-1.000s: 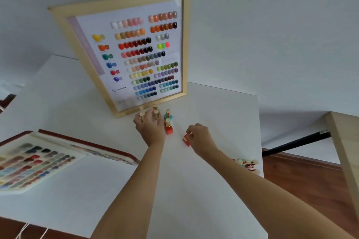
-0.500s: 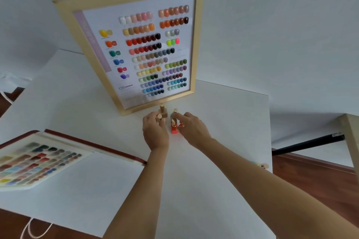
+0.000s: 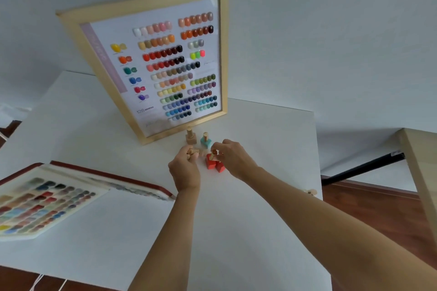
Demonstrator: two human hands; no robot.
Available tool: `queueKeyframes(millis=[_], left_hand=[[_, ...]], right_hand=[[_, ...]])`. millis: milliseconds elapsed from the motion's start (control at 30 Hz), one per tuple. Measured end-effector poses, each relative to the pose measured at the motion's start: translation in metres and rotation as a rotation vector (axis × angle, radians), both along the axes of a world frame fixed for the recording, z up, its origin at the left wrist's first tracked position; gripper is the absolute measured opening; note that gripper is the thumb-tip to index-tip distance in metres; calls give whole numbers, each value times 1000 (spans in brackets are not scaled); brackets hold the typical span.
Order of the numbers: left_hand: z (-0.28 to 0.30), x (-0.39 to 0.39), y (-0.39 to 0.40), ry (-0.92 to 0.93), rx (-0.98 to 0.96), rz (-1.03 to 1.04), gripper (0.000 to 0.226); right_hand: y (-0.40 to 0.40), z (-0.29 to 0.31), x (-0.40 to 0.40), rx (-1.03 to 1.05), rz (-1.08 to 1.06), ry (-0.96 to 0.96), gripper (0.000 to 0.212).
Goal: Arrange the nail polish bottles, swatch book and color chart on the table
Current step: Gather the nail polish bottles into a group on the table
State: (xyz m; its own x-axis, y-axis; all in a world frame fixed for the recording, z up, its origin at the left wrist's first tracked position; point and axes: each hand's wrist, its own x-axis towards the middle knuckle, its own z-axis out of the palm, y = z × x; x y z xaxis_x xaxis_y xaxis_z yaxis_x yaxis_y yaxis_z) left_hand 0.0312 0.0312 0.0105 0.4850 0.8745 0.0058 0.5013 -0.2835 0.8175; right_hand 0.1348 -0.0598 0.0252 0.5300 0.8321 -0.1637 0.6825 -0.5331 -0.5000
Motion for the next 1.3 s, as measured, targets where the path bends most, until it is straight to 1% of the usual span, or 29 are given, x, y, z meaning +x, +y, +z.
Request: queueKeyframes(millis=[167,333,467,700,867,1100,1300], left_hand=[[10,-4,-18,17,28,-131,25],[24,7,-50,26,23,-282,25],[33,24,-81,47,5,-448,17],[32,56,-135,126,-34,-700,22],[30,73,-163,167,15,-786,13],[22,88,-184,254,61,-864,15],[17,91,-185,276,66,-908,18]], right_hand=[[-44,11,9,22,-105,50,17],[-99,23,22,23,-203,38,15],[-147,29,31,-8,-309,27,15],[-208,31,37,-69,-430,8,15],[-229,26,39,-81,-490,15,14],[-234,13,39,-75,-529,64,14],[-240,10,39,-34,-549,85,16]])
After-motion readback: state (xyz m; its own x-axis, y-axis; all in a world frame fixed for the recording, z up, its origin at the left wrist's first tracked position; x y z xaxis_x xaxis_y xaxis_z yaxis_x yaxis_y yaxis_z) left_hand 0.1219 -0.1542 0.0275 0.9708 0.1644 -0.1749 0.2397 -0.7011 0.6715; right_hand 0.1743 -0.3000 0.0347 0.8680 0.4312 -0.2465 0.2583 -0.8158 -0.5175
